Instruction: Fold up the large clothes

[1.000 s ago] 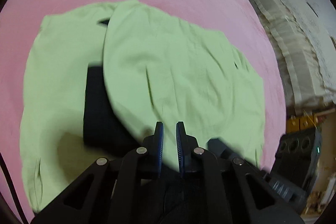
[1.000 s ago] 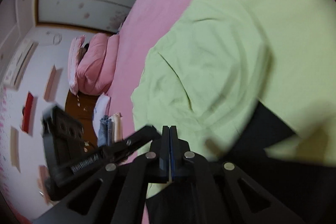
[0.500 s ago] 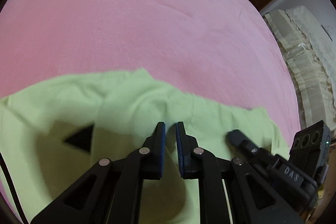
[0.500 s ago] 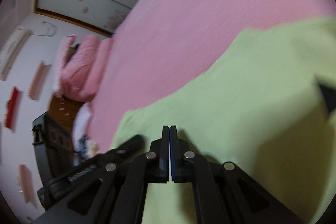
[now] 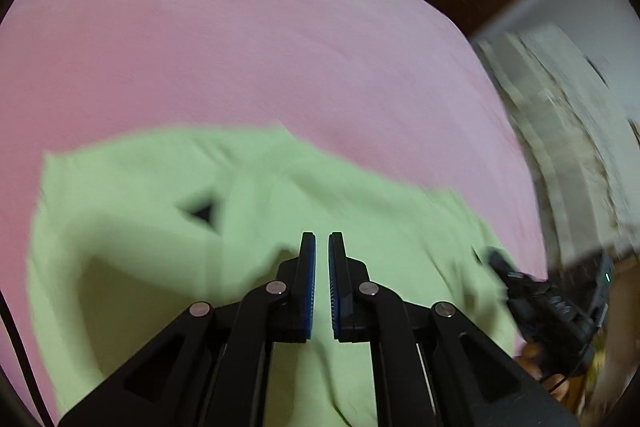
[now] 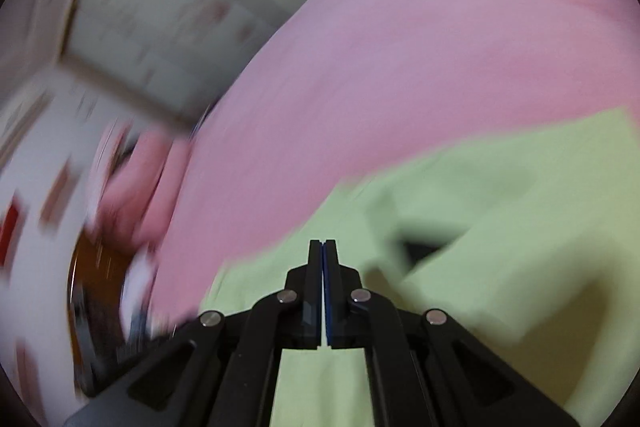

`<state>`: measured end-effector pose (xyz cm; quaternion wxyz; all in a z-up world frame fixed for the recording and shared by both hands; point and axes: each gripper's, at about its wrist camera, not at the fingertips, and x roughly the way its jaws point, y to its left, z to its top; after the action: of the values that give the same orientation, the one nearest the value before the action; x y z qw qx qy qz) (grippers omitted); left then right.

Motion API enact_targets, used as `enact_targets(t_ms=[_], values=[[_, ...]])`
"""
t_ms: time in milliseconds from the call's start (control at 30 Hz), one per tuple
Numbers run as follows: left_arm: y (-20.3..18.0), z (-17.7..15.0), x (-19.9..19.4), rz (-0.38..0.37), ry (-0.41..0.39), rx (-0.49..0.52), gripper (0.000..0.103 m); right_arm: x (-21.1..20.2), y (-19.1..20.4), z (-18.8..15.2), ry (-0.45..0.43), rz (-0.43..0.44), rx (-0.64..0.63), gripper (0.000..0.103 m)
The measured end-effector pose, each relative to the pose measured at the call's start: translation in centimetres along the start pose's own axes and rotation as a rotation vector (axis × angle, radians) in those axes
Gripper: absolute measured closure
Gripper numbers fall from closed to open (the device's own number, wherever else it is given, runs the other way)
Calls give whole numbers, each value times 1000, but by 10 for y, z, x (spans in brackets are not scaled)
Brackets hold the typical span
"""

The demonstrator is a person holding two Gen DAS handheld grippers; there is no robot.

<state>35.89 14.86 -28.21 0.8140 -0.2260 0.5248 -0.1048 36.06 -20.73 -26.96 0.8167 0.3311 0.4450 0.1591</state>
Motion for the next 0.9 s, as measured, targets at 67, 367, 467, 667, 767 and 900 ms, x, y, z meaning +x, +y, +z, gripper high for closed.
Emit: enact_targets(t_ms=[67, 367, 467, 667, 767, 900], values=[[-14, -22, 14, -9, 62, 6, 100, 20, 19, -30, 128, 63, -50, 103], [7, -69, 2, 144, 38, -153, 100, -5, -1, -77, 110, -180, -34, 103], [26, -74, -20, 193, -5, -219, 100, -33, -24, -61, 32, -321, 12, 103], [23, -92, -63, 240, -20, -201, 73, -85, -32, -69, 58, -364, 73, 102], [13, -107, -86, 299, -27, -159, 36, -99, -10, -86, 85, -376, 57, 99], [-5, -131, -108, 414, 14, -23, 25, -105, 18, -109, 145, -359, 32, 42]])
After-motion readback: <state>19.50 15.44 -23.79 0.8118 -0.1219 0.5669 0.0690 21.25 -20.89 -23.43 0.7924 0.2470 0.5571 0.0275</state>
